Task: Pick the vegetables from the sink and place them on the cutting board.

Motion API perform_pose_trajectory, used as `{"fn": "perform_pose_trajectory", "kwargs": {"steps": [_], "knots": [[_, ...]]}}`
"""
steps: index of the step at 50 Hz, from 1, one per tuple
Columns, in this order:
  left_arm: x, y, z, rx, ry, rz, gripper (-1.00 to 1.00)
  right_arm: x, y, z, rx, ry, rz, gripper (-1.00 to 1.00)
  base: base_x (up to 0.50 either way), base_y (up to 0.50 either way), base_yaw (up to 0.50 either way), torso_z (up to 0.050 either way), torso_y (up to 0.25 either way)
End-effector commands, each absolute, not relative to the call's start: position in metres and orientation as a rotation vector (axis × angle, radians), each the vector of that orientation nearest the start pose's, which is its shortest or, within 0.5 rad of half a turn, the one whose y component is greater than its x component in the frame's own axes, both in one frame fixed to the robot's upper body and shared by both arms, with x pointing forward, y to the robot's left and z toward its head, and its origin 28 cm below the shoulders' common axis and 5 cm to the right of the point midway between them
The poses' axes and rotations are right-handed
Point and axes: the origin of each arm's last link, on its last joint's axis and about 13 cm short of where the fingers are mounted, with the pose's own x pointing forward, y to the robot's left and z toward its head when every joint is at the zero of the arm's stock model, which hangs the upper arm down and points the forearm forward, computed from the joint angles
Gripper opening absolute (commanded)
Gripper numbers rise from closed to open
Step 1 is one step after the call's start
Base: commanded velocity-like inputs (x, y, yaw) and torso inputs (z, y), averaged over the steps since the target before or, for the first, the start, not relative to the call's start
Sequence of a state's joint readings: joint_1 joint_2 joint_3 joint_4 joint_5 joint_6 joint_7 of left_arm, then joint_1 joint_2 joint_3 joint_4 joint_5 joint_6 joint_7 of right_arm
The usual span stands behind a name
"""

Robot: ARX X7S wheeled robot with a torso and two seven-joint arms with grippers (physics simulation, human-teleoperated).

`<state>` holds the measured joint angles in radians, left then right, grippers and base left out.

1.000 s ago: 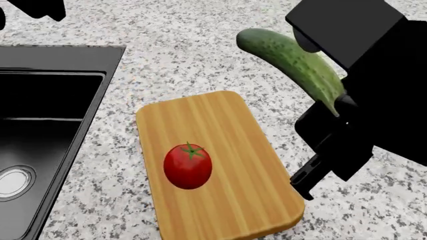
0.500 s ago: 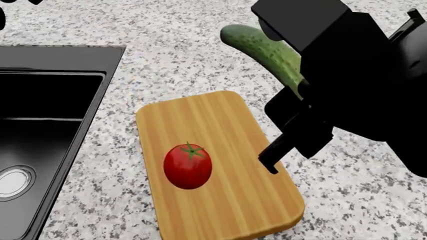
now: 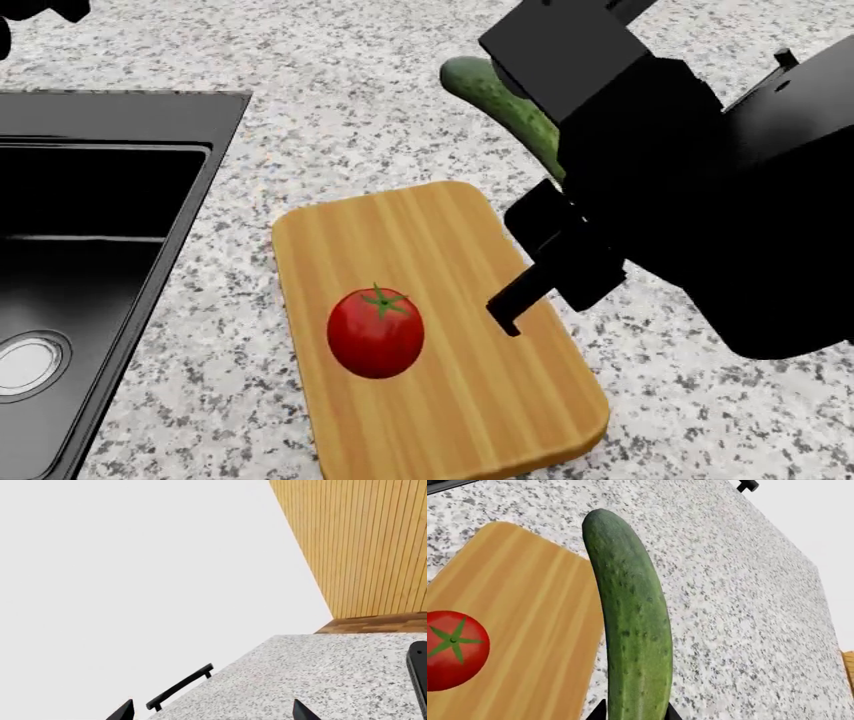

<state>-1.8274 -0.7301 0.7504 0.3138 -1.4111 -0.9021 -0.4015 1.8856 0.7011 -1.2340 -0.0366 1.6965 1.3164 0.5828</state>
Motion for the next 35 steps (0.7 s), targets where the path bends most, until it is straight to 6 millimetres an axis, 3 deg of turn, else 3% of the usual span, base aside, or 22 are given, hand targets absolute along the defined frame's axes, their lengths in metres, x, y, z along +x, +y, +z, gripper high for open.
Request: {"fn": "perform_pose_trajectory", "kwargs": {"steps": [1,12,35], "knots": [[0.229,0.219,0.421,0.38,-0.401,-0.485,1.0,0.273,-0.12,0.337,-0.643,0.481,0.26,-1.0,0.0,0.0,0.0,0.0,0.0],[0.228,0.22,0.422,0.38,-0.4,-0.483,1.0,0.272,-0.115,0.331,-0.635,0.496,0.279,-1.0,0.0,0.0,0.0,0.001,0.0],[0.226,0.22,0.421,0.378,-0.395,-0.493,1.0,0.251,-0.112,0.312,-0.573,0.543,0.313,-1.0,0.0,0.0,0.0,0.0,0.0]]}}
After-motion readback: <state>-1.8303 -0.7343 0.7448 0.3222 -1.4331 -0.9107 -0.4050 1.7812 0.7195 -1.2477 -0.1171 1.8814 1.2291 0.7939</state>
